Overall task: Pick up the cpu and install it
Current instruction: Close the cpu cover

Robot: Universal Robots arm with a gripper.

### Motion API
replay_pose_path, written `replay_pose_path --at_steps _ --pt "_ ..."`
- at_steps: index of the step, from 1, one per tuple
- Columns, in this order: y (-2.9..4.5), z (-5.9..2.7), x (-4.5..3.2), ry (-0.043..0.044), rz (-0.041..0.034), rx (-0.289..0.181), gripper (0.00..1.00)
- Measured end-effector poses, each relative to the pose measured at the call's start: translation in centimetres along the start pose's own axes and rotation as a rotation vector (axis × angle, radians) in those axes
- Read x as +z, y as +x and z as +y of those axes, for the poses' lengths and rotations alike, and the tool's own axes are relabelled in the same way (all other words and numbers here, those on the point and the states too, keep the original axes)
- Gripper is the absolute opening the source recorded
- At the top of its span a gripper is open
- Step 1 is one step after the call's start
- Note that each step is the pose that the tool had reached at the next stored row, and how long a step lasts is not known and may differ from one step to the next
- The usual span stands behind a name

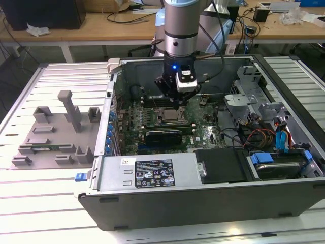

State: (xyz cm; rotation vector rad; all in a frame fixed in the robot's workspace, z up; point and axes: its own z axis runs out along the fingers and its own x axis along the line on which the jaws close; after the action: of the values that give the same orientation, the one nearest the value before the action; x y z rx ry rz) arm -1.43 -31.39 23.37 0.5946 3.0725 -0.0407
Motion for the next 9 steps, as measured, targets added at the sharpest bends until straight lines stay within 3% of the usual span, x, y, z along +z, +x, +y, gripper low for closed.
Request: replay_pose_path --at_steps 2,7,9 --pt "0.0 0.0 0.05 -0.0013 -0.0016 -0.068 0.11" --pt "0.0 0.01 0.1 -0.0026 -0.0036 -0.158 0.11" --pt "0.0 0.01 0.11 -0.0031 -0.0041 -0.173 0.11"
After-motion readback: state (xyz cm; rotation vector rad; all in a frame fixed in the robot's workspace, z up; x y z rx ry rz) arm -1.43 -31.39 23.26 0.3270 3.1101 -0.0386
